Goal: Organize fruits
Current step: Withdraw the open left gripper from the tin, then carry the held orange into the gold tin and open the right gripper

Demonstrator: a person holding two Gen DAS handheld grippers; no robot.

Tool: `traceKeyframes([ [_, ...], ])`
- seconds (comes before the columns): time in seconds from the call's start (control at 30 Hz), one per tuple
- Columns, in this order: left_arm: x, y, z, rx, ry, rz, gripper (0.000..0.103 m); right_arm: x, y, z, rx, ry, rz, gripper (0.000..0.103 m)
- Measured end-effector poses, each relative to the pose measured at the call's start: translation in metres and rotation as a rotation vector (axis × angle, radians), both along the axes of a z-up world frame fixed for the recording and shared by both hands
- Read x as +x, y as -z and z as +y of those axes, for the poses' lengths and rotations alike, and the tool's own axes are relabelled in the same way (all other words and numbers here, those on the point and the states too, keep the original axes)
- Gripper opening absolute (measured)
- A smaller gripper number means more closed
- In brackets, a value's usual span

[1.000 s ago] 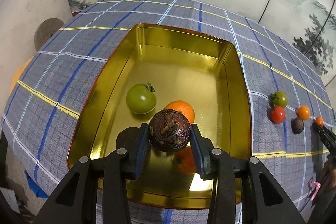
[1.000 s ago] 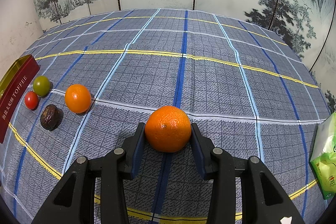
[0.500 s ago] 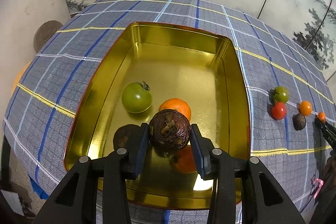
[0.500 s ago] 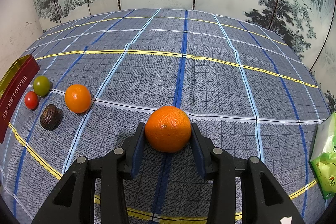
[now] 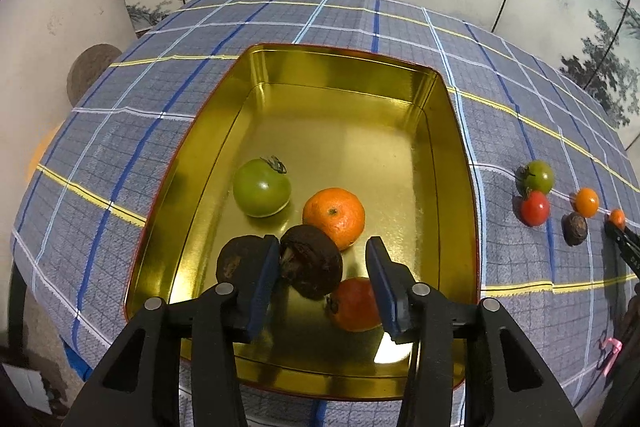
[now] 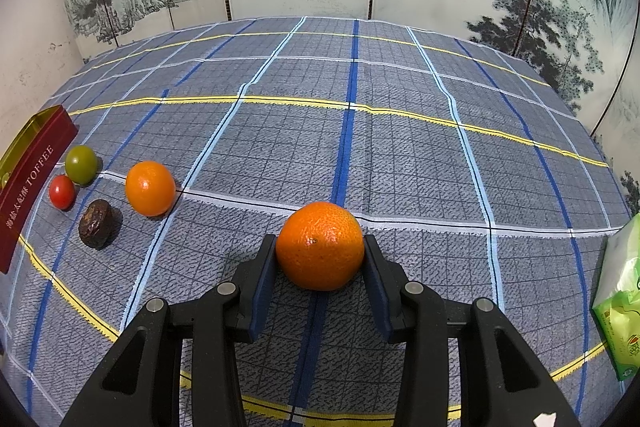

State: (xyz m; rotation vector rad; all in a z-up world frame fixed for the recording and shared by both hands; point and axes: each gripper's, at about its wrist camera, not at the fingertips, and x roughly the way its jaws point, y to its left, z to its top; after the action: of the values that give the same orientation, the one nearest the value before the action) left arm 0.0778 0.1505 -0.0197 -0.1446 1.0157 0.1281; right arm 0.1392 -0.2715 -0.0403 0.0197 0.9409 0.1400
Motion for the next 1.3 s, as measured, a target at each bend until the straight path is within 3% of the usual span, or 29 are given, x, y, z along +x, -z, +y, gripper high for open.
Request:
traceKeyframes([
  [0.5, -0.007, -0.006, -0.005, 0.011, 0.018, -0.024, 0.061, -0.005, -0.003, 0.006, -0.004, -0.008, 0.011, 0.038],
  [0.6, -0.011, -0.011, -0.008, 0.02, 0.024, -0.05, 0.067, -0.008, -0.006, 0.012, -0.003, -0.018, 0.009, 0.038],
  [0.83, -0.024, -0.024, -0.011, 0.023, 0.033, -0.12, 0.068, -0.013, -0.02, 0.032, 0.018, -0.06, -0.018, 0.038],
  [1.03, -0.037, -0.036, -0.004, 0.035, 0.009, -0.178, 0.074, -0.017, -0.045, 0.065, 0.086, -0.134, -0.055, 0.038],
  [1.3, -0.052, -0.041, 0.018, 0.042, -0.059, -0.192, 0.074, -0.027, -0.076, 0.144, 0.154, -0.32, -0.092, 0.038],
])
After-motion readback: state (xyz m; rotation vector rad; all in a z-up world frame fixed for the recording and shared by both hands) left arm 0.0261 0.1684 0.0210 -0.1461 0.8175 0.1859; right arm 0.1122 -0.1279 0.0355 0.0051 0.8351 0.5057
